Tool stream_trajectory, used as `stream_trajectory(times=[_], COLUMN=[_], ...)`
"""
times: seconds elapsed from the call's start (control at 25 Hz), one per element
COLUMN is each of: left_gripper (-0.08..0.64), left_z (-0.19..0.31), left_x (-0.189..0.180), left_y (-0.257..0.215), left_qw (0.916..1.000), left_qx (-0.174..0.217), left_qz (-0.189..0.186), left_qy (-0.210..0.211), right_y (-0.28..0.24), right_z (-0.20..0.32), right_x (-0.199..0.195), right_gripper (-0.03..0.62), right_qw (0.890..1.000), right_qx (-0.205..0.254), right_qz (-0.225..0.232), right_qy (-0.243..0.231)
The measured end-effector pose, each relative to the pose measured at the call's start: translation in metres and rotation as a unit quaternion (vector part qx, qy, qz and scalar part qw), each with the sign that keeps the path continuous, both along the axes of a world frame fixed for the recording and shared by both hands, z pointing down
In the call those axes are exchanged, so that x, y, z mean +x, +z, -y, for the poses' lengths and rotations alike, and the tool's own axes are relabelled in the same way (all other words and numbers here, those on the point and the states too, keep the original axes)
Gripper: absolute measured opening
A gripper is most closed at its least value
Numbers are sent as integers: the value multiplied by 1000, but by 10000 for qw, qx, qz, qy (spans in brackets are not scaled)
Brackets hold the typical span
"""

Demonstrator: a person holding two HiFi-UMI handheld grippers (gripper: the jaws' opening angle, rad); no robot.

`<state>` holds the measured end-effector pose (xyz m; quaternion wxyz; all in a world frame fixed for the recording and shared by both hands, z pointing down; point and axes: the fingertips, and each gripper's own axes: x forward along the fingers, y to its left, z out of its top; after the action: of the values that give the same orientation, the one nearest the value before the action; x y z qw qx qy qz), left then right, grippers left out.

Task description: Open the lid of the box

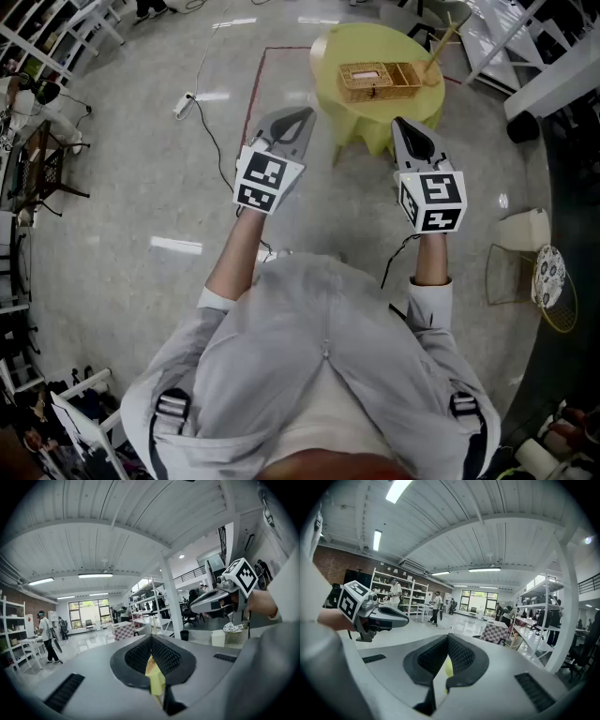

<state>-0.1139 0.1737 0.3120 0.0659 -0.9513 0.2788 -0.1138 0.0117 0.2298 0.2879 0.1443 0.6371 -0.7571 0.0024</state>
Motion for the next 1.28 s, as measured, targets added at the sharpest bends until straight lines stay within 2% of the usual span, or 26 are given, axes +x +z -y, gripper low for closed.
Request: stream_trajectory(times=[0.24,0.48,0.72,0.96,1.28], left_gripper=[29,29,29,29,29], left_z=[0,-10,4,43,160], left_x=[8,19,33,58,105], left_y=[9,25,36,47,49], left_qw=[9999,9999,9996,9997,9997], left_qx=[-32,-56,-149,-173,-188], left_qz=[-72,58,124,155,87], left_qy=[-79,-142,-191,-71,143], right_y=[6,33,43,54,55], right_z=[-2,-7,7,48,154], right_x=[20,53,70,84,118], right_gripper=[23,23,23,23,23], right_qw=[9999,9991,9983,9982,9985], right_qx=[96,-164,-201,-263,-327], right_qz=[62,386,552,547,391], right_qy=[-63,42,26,27,184])
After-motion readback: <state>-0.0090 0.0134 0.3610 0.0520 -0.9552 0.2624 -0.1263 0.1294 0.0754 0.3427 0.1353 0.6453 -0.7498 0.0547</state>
